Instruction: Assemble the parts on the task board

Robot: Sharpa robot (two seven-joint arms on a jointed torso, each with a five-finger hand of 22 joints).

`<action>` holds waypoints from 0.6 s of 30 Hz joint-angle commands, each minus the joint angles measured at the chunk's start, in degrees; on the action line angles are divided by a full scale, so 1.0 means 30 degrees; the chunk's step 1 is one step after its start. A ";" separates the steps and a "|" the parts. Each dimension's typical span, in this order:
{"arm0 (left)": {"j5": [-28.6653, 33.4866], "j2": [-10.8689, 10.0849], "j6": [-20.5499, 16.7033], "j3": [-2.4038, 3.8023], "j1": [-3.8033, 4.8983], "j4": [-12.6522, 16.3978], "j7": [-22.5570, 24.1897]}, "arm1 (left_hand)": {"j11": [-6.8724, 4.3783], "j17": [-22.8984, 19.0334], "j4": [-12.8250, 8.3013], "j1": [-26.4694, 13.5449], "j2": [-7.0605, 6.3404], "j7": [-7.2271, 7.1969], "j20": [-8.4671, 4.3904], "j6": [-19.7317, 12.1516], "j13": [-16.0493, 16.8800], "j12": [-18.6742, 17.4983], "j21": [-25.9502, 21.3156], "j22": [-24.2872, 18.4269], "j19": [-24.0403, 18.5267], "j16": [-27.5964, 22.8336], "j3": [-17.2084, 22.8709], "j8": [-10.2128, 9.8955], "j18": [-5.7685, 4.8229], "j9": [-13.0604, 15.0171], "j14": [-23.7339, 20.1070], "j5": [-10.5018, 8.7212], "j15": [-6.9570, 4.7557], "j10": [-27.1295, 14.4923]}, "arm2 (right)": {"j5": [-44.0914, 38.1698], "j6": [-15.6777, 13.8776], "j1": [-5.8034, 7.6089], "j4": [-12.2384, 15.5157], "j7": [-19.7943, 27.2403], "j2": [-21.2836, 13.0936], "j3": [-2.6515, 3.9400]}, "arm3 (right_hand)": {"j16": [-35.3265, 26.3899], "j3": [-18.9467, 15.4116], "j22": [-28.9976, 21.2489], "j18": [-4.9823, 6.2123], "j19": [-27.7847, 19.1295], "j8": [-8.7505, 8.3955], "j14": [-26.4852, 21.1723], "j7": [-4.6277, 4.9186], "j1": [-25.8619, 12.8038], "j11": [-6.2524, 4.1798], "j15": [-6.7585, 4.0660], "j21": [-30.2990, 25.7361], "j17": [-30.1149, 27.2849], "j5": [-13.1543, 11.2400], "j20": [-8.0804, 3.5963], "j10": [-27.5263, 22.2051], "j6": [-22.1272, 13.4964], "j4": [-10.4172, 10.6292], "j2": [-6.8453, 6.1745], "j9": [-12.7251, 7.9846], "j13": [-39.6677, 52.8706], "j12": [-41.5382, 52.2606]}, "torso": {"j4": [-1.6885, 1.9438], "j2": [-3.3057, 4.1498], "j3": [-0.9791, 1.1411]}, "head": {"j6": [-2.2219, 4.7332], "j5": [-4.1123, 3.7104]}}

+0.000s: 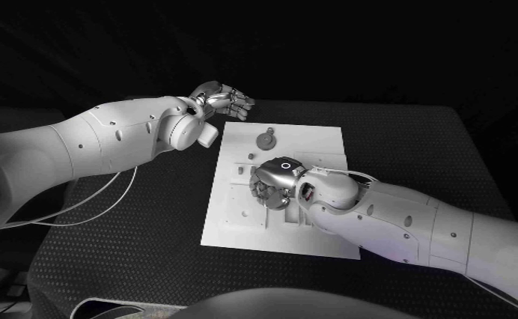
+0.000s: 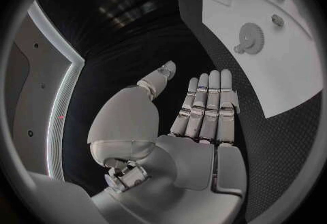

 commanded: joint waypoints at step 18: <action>0.0095 0.0036 0.0276 0.0017 0.0036 0.0040 0.0075 | -0.0013 0.0061 0.0159 -0.0118 -0.0116 -0.0040 0.0033 -0.0119 -0.0040 0.0082 0.0056 0.0027 -0.0130 -0.0131 -0.0010 0.0107 0.0273 -0.0031 0.0113 0.0018 0.0007 -0.0148 | -0.0279 0.0644 -0.0217 -0.0615 0.0088 0.0272 -0.0020 | -0.0128 0.0094 -0.0025 0.1646 -0.0012 0.0053 0.0163 0.0071 -0.0089 0.0054 0.0027 -0.0158 0.0038 0.0115 -0.0133 -0.0047 -0.0096 -0.0004 0.0098 0.0058 0.0068 -0.0121 | -0.0019 -0.0002 -0.0006 | -0.0078 0.0016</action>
